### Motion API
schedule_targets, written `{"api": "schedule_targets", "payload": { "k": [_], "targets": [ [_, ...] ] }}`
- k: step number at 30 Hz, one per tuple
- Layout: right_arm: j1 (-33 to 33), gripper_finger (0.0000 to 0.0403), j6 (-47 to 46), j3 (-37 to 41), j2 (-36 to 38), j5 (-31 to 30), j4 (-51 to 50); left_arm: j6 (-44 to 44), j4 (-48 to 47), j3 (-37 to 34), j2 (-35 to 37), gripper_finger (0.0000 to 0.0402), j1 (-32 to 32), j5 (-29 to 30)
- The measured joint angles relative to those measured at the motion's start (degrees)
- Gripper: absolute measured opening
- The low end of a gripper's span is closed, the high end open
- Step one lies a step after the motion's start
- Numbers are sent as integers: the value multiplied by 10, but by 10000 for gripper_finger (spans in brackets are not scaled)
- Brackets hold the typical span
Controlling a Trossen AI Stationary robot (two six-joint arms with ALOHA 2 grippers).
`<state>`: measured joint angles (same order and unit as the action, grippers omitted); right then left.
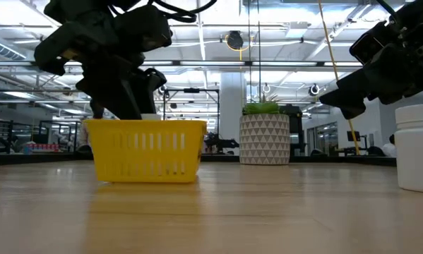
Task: Pick and place pill bottles into a basket
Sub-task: Put the white pill bottle into the yellow basket
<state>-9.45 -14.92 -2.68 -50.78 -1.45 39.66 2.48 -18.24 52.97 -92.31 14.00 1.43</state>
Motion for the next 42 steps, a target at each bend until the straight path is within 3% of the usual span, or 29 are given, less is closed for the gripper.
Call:
{"api": "schedule_targets", "payload": {
  "k": [11,18,28,42],
  "targets": [
    [0,212,-5,0,0,2,-2,0,-21,-2,1,229,0,1],
    [0,212,-5,0,0,2,-5,2,-23,2,1,211,0,6],
    [0,212,-5,0,0,2,-5,7,-116,82,2,207,0,7],
    [0,212,-5,0,0,2,-10,11,-121,83,2,198,2,14]
  ]
}}
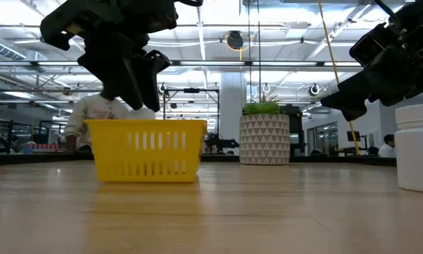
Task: Pick and place pill bottles into a basket
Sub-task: Put the white pill bottle into the yellow basket
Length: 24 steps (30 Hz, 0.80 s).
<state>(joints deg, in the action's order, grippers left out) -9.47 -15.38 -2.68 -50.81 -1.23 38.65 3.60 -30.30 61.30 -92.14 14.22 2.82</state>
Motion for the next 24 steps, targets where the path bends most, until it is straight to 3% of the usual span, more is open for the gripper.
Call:
{"api": "schedule_targets", "payload": {
  "k": [9,17,24],
  "targets": [
    [0,212,0,0,0,0,0,4,3,0,-2,156,0,2],
    [0,212,-4,0,0,0,-3,3,0,0,-2,149,0,2],
    [0,212,-4,0,0,0,-8,-19,-86,-1,24,149,0,19]
  ]
}}
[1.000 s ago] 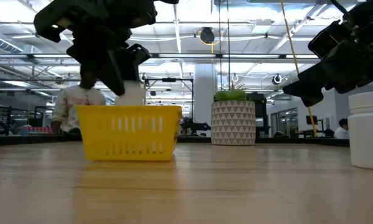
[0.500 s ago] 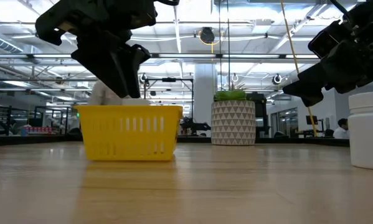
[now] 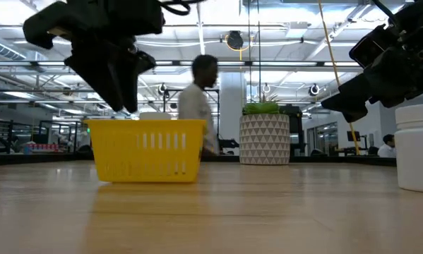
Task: Pick and place pill bottles into a basket
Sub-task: Put the white pill bottle into the yellow basket
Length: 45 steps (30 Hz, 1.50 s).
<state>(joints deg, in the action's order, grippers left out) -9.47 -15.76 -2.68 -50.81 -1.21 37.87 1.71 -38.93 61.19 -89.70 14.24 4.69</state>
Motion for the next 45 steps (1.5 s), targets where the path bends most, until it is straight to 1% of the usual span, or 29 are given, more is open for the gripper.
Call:
{"api": "schedule_targets", "payload": {
  "k": [2,4,9,12,13,20,25,30,35,39,45],
  "targets": [
    [0,212,2,0,0,0,0,-13,-30,0,21,149,0,15],
    [0,212,4,0,0,0,-1,-24,-52,0,45,150,3,19],
    [0,212,14,0,0,-1,-6,-32,-35,-17,114,149,20,15],
    [0,212,18,0,0,-1,-6,-46,-12,-59,167,149,30,12],
    [0,212,19,0,0,-1,-7,-52,4,-79,187,149,33,13],
    [0,212,14,0,0,-2,-12,-80,204,-261,347,149,58,12],
    [0,212,5,0,0,-2,-13,-94,340,-378,430,150,66,12],
    [0,212,4,0,0,-2,-13,-97,446,-476,471,149,68,12],
    [0,212,-1,0,0,-2,-13,-94,527,-533,486,150,68,-2],
    [0,212,-1,0,0,-2,-13,-73,533,-541,502,150,68,-2],
    [0,212,-1,0,0,-5,-13,-54,476,-541,552,150,68,-3]
  ]
}}
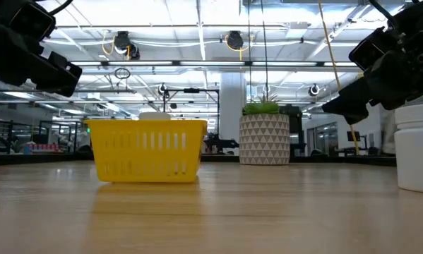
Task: Pick and place pill bottles into a basket
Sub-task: Put the white pill bottle into the yellow basket
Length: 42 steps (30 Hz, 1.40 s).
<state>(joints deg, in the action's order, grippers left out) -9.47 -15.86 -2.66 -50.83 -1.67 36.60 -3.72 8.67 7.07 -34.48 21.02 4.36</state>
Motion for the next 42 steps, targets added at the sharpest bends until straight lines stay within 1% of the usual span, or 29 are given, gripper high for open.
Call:
{"api": "schedule_targets", "payload": {
  "k": [7,11,16,22,24,25,28,30,32,33,36,40,42],
  "targets": [
    [0,212,-4,0,0,0,0,22,-41,0,87,150,7,-19],
    [0,212,-4,0,0,0,0,23,-68,0,118,150,12,-19],
    [0,212,-5,0,0,-12,0,23,-78,0,126,149,24,-29],
    [1,212,-32,-4,0,-14,10,31,-101,0,130,149,35,-28],
    [1,212,-34,-11,0,-4,8,33,-108,0,137,149,35,-26],
    [1,212,-32,-16,0,13,5,36,-109,0,142,149,35,-25],
    [0,212,-14,-54,1,61,-12,45,-126,0,160,149,35,-15],
    [-2,212,-10,-89,0,64,-76,39,-138,0,171,149,35,3],
    [-11,212,-3,-127,-16,59,-158,25,-160,0,179,150,35,25],
    [-18,212,2,-146,-28,59,-182,18,-174,0,182,149,35,36],
    [-36,212,16,-197,-67,61,-198,6,-201,0,191,150,35,54],
    [-58,212,42,-236,-112,58,-219,23,-190,0,205,150,35,38],
    [-68,212,53,-250,-126,44,-217,27,-191,0,213,150,35,32]
  ]
}}
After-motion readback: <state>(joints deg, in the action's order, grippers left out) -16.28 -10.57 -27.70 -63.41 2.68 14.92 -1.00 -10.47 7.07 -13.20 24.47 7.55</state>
